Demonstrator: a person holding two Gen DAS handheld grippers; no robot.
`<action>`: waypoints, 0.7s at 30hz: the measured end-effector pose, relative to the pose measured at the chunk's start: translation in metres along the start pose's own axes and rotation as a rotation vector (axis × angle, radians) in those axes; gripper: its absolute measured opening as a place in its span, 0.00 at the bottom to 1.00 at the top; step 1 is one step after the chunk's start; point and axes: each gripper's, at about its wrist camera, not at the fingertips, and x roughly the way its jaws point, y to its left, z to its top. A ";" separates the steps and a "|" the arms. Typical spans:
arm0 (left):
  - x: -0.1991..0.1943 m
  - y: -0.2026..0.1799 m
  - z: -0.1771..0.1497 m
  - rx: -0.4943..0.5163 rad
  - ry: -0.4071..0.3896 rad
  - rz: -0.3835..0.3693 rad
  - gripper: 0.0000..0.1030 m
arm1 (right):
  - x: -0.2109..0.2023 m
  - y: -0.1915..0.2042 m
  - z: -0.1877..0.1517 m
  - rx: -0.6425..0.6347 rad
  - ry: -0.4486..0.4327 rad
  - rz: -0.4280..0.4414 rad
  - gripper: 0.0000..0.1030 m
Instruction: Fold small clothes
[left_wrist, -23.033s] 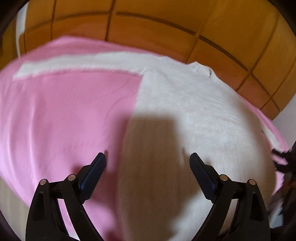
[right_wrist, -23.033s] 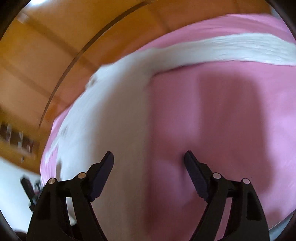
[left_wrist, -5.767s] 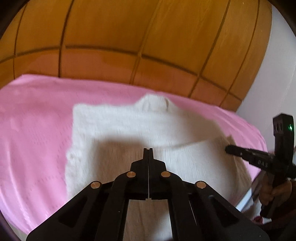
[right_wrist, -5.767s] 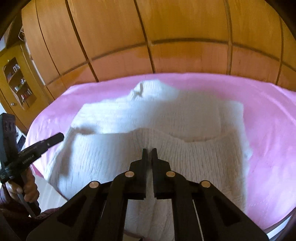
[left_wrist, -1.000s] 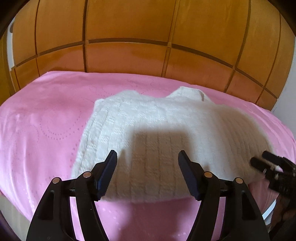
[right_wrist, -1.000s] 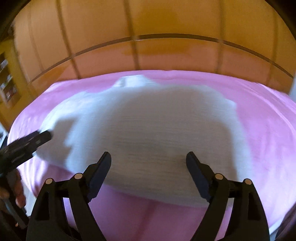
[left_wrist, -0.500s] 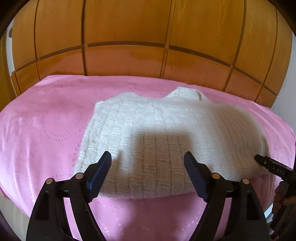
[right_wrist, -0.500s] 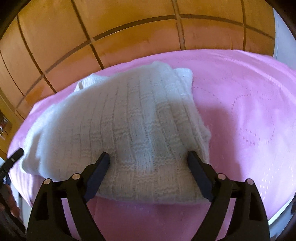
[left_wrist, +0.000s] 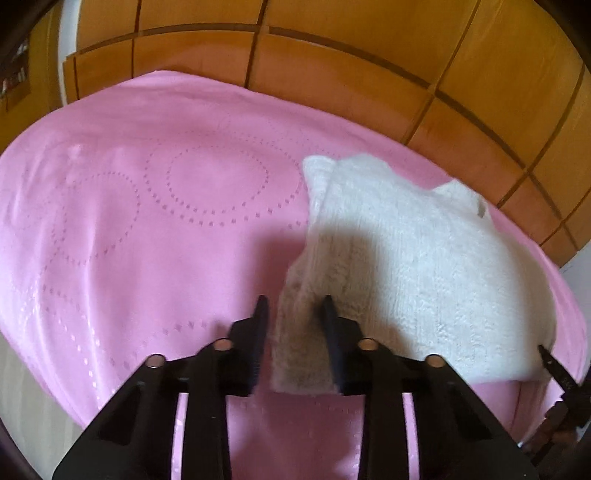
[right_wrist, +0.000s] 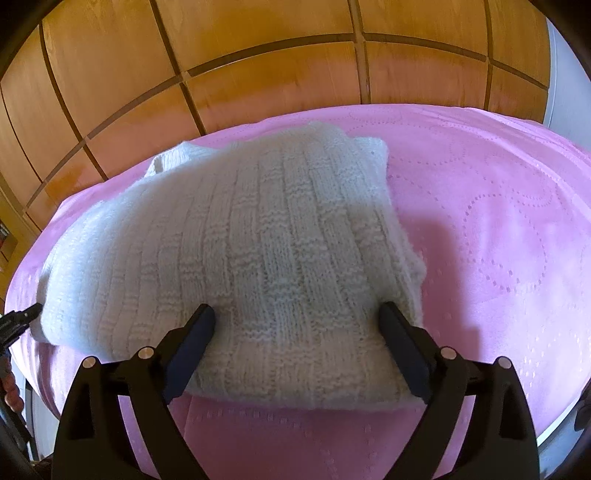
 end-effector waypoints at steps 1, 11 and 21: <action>-0.002 0.001 0.003 -0.004 -0.007 -0.016 0.25 | 0.001 0.001 0.001 -0.002 0.001 -0.001 0.89; 0.036 0.003 0.036 -0.046 0.037 0.027 0.09 | 0.001 0.001 0.000 -0.006 -0.007 -0.001 0.90; 0.006 -0.017 0.021 0.011 -0.071 0.136 0.48 | 0.002 0.001 0.002 -0.027 0.010 0.028 0.94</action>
